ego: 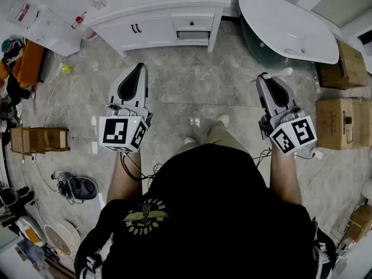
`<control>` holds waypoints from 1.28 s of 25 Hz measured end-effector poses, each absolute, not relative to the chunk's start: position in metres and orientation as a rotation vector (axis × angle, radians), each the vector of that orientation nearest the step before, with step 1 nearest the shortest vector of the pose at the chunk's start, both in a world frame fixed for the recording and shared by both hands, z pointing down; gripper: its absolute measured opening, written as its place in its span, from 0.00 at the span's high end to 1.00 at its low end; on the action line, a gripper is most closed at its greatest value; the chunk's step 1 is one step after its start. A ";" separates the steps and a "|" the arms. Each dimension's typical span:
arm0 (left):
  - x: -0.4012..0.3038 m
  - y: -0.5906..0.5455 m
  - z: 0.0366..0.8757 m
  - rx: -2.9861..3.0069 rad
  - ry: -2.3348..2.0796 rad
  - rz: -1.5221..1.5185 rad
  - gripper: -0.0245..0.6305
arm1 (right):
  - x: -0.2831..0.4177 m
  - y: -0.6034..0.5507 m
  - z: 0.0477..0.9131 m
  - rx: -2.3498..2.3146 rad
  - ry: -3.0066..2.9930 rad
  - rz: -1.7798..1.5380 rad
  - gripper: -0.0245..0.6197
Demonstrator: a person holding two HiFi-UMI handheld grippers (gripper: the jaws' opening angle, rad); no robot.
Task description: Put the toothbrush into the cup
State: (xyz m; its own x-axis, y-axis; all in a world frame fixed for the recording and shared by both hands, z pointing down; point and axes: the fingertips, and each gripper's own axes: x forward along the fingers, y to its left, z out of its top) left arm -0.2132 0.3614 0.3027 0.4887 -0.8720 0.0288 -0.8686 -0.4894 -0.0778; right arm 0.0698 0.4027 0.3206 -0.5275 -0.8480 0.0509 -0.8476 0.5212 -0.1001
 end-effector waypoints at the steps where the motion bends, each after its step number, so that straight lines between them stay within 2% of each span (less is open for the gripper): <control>1: -0.214 0.366 0.301 -2.665 1.558 -0.099 0.94 | 0.068 0.407 0.320 -1.524 2.737 -0.177 0.89; 10: -0.213 0.367 0.302 -2.676 1.548 -0.097 0.95 | 0.067 0.409 0.311 -1.493 2.734 -0.192 0.89; 32: -0.189 0.278 0.326 -2.729 1.541 -0.150 0.95 | 0.095 0.312 0.311 -1.494 2.758 -0.194 0.89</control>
